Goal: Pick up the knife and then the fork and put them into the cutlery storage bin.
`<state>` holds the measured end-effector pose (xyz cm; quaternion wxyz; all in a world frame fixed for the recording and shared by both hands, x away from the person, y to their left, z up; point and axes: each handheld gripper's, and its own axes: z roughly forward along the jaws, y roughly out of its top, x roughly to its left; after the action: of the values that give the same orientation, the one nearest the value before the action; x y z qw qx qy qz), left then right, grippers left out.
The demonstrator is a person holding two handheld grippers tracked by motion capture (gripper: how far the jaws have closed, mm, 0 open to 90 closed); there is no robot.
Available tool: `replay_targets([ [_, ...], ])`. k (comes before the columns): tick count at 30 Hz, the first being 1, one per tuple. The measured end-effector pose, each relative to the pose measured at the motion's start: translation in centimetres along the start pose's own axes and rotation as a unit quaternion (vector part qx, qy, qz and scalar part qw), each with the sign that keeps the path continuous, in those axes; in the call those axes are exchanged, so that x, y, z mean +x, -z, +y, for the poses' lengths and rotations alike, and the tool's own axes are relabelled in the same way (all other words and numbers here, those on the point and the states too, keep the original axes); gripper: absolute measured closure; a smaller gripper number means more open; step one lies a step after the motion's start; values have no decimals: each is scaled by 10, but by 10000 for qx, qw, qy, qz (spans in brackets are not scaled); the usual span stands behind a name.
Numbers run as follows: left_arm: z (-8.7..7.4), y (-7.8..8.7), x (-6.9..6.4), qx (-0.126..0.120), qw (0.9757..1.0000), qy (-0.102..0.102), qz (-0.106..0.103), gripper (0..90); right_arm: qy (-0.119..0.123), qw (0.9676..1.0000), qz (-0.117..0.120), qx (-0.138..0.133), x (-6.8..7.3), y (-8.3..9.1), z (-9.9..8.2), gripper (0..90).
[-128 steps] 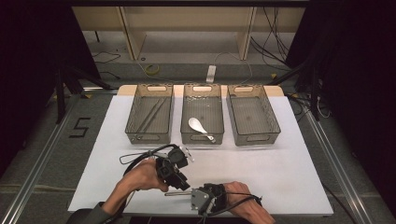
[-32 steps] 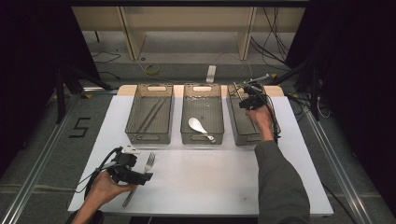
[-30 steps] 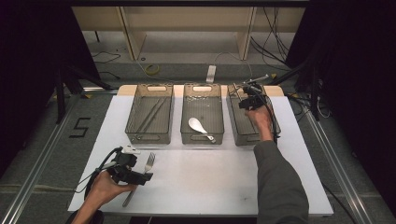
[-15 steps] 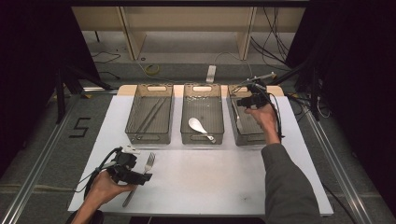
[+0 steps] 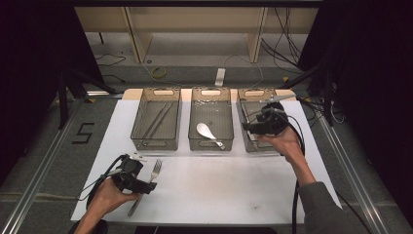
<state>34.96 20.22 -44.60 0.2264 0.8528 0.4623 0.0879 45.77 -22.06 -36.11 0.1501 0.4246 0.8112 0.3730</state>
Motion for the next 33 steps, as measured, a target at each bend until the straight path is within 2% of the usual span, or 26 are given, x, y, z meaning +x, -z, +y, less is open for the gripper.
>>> replay_targets([
  [3, 0, -1, 1, 113, 9999, -53, 15, 232, 121, 9998, 131, -87, 13, 7, -15, 313],
  [10, -1, -2, 0, 324, 9994, -84, 41, 285, 199, 9986, 400, -275, 36, 19, -47, 300],
  [14, -2, -1, 0, 463, 9985, -181, 215, 332, 313, 9979, 470, -301, 48, 23, -65, 300],
  [17, -4, -1, 0, 549, 9982, -203, 157, 392, 388, 9979, 470, -198, 53, 23, -76, 298],
  [25, -7, -4, -1, 871, 9959, -252, 44, 548, 406, 9976, 534, -140, 62, 23, -97, 298],
  [33, -9, -6, -2, 1131, 9932, -271, -12, 631, 509, 9967, 630, 22, 74, 19, -107, 299],
])
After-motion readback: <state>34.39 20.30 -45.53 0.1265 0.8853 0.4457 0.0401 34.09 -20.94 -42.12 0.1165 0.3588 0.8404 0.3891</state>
